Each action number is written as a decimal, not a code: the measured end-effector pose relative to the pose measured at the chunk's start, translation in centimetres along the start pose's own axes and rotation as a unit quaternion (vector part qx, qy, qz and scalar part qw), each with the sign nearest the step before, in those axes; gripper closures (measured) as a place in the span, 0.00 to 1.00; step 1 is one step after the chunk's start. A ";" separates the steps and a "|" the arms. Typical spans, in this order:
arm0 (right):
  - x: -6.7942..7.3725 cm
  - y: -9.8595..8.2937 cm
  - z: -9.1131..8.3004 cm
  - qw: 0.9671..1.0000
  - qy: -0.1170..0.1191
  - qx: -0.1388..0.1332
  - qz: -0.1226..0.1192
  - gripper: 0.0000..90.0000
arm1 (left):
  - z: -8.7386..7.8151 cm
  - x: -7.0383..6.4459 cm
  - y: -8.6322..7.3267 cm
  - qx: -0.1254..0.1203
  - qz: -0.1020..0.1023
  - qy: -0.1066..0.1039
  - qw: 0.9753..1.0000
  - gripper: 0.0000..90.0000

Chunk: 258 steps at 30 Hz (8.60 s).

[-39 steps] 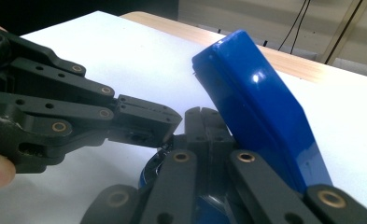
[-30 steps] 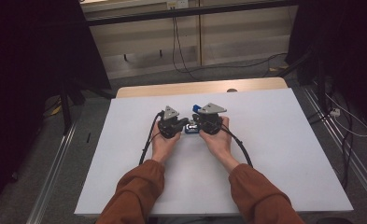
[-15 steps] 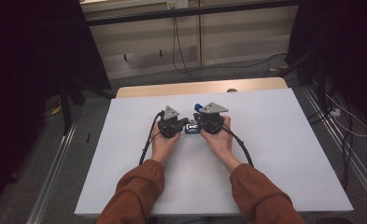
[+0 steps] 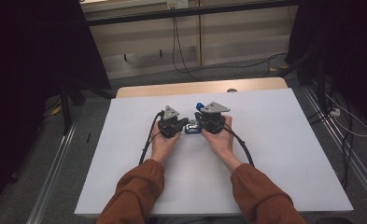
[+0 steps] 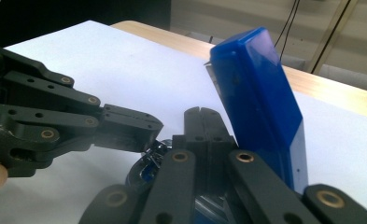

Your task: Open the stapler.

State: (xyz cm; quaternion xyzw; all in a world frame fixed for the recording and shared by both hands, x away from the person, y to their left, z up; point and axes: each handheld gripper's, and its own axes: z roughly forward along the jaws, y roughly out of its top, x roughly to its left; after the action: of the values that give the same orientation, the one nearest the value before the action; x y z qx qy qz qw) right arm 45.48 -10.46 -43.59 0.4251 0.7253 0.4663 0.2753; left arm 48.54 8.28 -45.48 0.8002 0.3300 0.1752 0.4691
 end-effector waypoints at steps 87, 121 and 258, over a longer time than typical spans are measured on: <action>-3.3 -0.3 -2.5 0.999 -0.029 -0.019 0.034 1.00 | 0.0 0.1 0.0 0.000 -0.004 -0.005 1.000 1.00; -6.3 -2.0 -4.5 0.997 -0.064 -0.016 0.050 1.00 | 0.0 0.2 0.0 0.000 0.000 -0.007 1.000 1.00; -10.0 -4.2 -8.9 0.998 -0.031 0.018 0.048 0.08 | -8.0 -0.7 -1.8 -0.027 -0.026 0.011 0.999 0.05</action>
State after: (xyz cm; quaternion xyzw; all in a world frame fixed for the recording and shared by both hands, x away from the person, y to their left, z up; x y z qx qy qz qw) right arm 41.78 -23.98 -43.73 0.4784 0.7038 0.4522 0.2670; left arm 42.69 13.52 -43.04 0.7764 0.3508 0.1806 0.4915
